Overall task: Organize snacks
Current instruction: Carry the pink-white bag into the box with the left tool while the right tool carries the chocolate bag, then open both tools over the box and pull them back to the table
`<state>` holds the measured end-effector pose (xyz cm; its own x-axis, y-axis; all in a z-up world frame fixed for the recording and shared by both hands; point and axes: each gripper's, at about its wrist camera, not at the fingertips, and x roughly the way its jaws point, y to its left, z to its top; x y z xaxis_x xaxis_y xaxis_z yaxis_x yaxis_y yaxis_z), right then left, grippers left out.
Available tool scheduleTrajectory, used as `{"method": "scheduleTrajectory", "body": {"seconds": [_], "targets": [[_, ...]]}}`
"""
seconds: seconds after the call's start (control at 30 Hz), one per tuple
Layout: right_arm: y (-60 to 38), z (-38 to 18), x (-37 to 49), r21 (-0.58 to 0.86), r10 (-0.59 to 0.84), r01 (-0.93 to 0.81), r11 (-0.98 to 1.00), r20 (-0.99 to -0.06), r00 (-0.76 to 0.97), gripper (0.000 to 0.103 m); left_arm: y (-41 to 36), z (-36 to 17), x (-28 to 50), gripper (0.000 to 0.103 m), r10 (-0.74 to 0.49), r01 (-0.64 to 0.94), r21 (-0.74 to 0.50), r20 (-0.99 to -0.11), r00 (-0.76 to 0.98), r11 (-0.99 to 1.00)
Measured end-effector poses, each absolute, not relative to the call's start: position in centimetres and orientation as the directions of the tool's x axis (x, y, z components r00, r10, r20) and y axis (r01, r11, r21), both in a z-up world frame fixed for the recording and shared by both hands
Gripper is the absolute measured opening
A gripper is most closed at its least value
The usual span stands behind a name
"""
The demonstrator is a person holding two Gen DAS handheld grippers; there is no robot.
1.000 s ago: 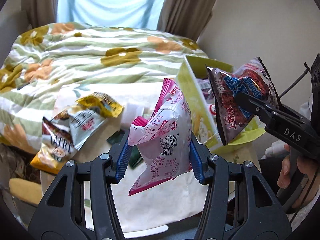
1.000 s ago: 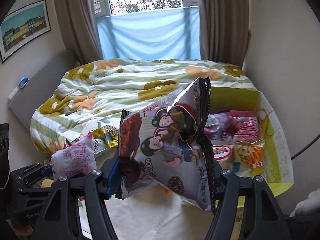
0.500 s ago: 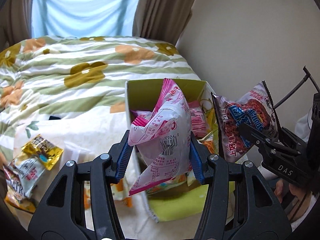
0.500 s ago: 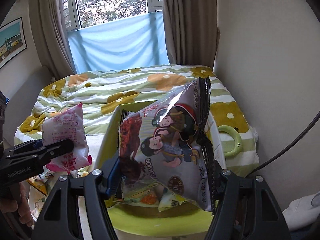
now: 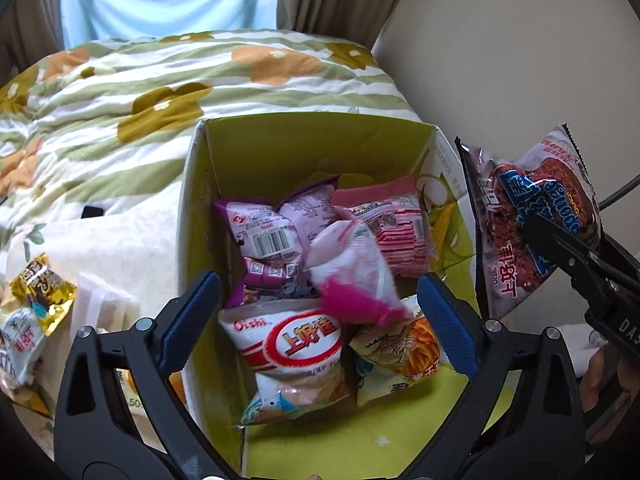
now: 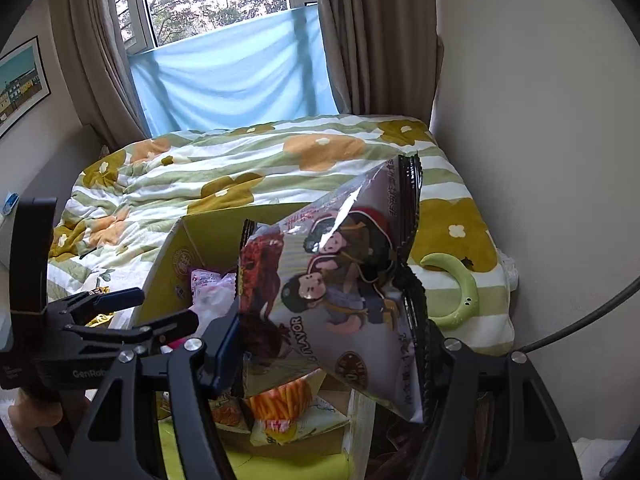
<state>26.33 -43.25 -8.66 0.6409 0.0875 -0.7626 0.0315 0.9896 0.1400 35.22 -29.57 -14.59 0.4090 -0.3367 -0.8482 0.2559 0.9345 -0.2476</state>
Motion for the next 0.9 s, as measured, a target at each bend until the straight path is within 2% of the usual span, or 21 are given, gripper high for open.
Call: {"method": "scheduleTrajectory", "body": {"seconds": [0.17, 0.7, 0.73, 0.8, 0.83, 0.9], "targets": [[-43.5, -9.7, 26.9, 0.169, 0.117, 0.024, 0.985, -0.773, 0.624, 0.064, -27.6, -14.4, 33.5, 0.098, -0.348, 0.251, -0.264, -0.847, 0.402, 0.931], [-41.3, -10.0, 31.8, 0.303, 0.239, 0.002, 0.953, -0.758, 0.607, 0.066, -24.9, -12.1, 30.9, 0.098, -0.282, 0.236, -0.191, -0.842, 0.460, 0.953], [-41.3, -10.3, 32.2, 0.316, 0.248, 0.005, 0.949, -0.754, 0.608, 0.069, -24.7, -12.0, 30.7, 0.098, -0.280, 0.232, -0.190, -0.840, 0.464, 0.954], [-41.4, -11.4, 33.2, 0.361, 0.287, 0.009, 0.933, -0.755, 0.590, 0.084, -24.2, -11.9, 30.5, 0.098, -0.276, 0.221, -0.191, -0.838, 0.470, 0.956], [-41.4, -12.1, 33.7, 0.381, 0.305, 0.015, 0.924, -0.763, 0.570, 0.096, -23.9, -12.0, 30.4, 0.098, -0.274, 0.215, -0.193, -0.839, 0.469, 0.957], [-41.7, -13.3, 34.0, 0.395, 0.310, 0.049, 0.918, -0.787, 0.533, 0.099, -23.5, -12.0, 30.1, 0.098, -0.270, 0.200, -0.196, -0.839, 0.472, 0.960]]}}
